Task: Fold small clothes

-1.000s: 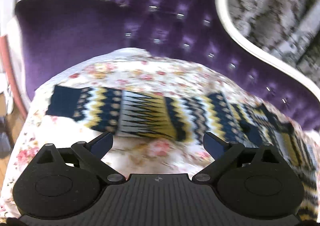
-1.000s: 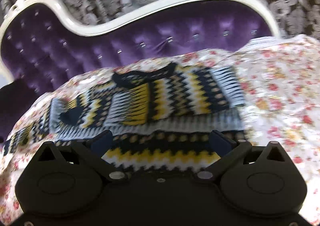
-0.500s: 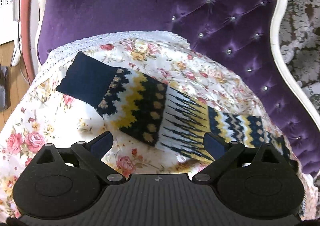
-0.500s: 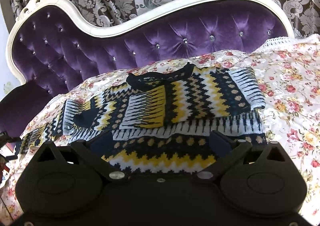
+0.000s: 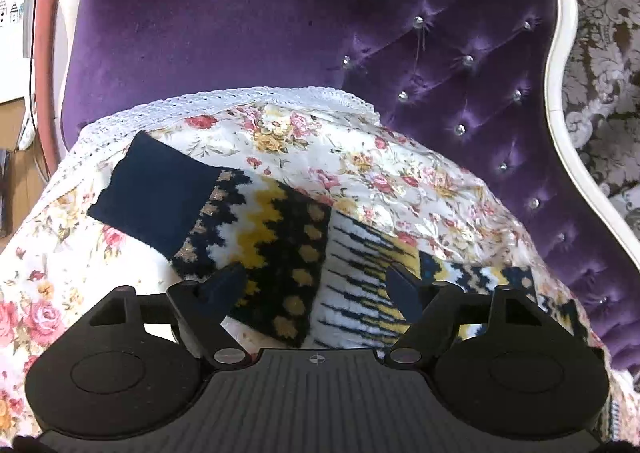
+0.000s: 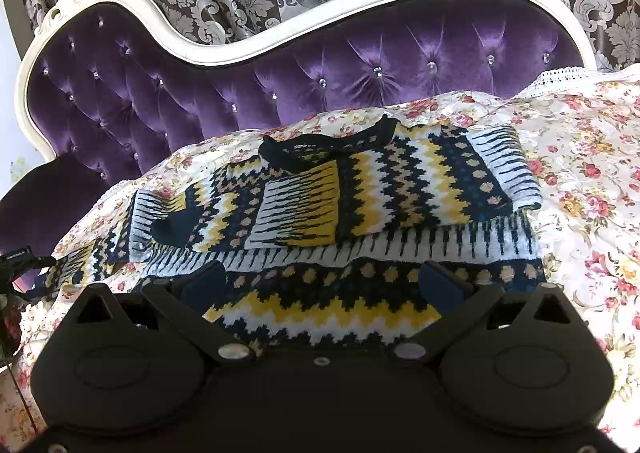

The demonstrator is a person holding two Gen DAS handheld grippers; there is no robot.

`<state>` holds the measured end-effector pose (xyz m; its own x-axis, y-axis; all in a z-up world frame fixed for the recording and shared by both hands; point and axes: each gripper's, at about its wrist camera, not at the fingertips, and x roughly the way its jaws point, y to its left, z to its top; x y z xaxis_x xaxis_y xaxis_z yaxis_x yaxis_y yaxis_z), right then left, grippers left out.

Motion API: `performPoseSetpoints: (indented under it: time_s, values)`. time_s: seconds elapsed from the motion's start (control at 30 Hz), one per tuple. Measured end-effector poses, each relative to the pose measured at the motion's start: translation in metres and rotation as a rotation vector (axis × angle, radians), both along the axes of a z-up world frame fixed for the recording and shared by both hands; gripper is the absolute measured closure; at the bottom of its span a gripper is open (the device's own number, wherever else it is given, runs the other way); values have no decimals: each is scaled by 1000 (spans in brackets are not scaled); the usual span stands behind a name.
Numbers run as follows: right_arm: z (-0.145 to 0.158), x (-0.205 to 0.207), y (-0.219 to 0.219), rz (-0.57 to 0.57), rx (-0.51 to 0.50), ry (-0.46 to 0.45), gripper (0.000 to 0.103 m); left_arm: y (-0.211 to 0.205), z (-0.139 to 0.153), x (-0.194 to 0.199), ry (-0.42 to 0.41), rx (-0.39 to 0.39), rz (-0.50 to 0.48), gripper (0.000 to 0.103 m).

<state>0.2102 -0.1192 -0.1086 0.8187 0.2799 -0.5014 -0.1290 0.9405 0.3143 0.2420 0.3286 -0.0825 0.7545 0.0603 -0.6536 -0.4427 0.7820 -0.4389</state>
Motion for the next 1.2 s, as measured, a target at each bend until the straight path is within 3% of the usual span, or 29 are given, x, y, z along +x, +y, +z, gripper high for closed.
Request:
performPoseSetpoints:
  time_s: [0.13, 0.23, 0.6, 0.67, 0.7, 0.73, 0.8, 0.97, 1.2]
  values:
    - [1, 0, -3, -5, 13, -2, 0, -6, 4, -10, 37, 31, -44, 25]
    - [0, 1, -1, 7, 22, 10, 0, -3, -3, -17, 31, -18, -34, 19]
    - [-6, 3, 6, 19, 3, 28, 0, 3, -7, 2, -7, 2, -12, 21]
    - [-6, 3, 6, 20, 5, 30, 0, 5, -6, 2, -28, 6, -13, 47]
    - [-7, 4, 7, 21, 5, 32, 0, 7, -6, 3, -33, -4, -3, 76]
    - [-7, 4, 7, 21, 3, 33, 0, 10, -6, 4, -31, -18, 13, 96]
    - [-7, 5, 8, 23, -3, 37, 0, 12, -4, 3, -49, -34, 42, 96]
    - [-7, 6, 4, 13, 0, 45, 1, -4, 37, -1, -135, 90, 31, 96]
    - [-4, 4, 1, 8, 5, 40, 0, -46, 119, 0, -254, 208, -101, 96]
